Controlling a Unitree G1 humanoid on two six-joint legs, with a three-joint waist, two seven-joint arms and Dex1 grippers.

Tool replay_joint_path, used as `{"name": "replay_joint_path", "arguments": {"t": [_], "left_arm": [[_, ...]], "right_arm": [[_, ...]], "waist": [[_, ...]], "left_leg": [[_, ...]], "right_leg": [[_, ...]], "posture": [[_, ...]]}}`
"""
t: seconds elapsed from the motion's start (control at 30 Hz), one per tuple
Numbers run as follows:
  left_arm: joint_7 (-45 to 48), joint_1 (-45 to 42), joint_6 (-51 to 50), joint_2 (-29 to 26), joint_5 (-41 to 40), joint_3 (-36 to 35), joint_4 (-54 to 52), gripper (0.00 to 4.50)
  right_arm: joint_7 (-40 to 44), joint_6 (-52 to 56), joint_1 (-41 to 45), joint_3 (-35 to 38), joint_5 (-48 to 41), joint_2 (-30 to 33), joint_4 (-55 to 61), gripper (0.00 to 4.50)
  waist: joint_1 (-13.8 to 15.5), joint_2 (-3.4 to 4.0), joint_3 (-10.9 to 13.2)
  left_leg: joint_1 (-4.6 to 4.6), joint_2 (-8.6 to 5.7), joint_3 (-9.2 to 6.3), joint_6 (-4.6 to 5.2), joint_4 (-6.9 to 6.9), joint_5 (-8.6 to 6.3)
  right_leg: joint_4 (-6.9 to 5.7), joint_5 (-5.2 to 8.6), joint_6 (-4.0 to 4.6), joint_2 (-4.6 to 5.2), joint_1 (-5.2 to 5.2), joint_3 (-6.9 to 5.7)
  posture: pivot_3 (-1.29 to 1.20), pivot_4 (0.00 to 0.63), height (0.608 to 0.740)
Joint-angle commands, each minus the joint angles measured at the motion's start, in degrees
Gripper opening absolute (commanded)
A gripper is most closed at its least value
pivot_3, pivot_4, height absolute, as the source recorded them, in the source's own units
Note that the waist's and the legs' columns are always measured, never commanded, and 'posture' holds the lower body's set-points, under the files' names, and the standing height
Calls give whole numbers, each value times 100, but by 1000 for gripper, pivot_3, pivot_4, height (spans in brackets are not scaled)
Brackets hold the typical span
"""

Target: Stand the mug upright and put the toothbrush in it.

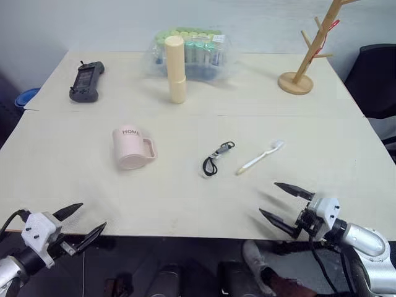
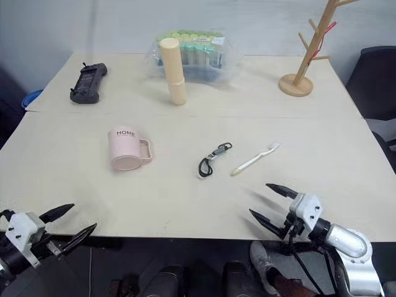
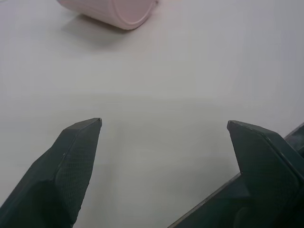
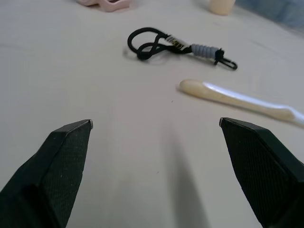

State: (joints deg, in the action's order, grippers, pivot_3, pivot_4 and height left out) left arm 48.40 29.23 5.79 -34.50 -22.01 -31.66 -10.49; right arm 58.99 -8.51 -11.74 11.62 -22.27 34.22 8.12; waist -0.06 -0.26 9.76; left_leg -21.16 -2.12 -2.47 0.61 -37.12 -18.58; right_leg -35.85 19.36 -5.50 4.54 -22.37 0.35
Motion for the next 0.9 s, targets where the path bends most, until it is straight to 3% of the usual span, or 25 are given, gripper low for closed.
{"name": "replay_joint_path", "arguments": {"t": [0.03,0.63,0.8,0.9], "left_arm": [[27,82,210,3,53,-62,-143,4500],[403,-164,-790,-235,-664,143,-693,4500],[605,-449,-1222,-446,-970,358,-1116,4500],[608,-765,-1463,-587,-1046,574,-1356,4500]], "right_arm": [[69,-65,37,91,-117,92,1,4476],[212,179,842,-85,-169,187,-95,4476],[526,752,2482,-732,47,367,-472,4476],[694,973,3740,-1435,749,433,-1211,4476]], "waist": [[-3,0,0],[-9,1,0],[-53,5,4],[-79,12,8]], "left_leg": [[0,0,-1,2,0,-1],[3,1,-2,-3,-2,2],[4,1,-1,-11,-6,7],[2,1,-2,-29,-5,17]], "right_leg": [[-1,0,0,0,0,0],[-5,0,0,-1,0,-1],[-13,0,0,-3,-2,-1],[-15,0,0,-3,-7,-2]], "posture": [[0,150,740],[0,150,740],[0,150,740],[0,150,740]]}}
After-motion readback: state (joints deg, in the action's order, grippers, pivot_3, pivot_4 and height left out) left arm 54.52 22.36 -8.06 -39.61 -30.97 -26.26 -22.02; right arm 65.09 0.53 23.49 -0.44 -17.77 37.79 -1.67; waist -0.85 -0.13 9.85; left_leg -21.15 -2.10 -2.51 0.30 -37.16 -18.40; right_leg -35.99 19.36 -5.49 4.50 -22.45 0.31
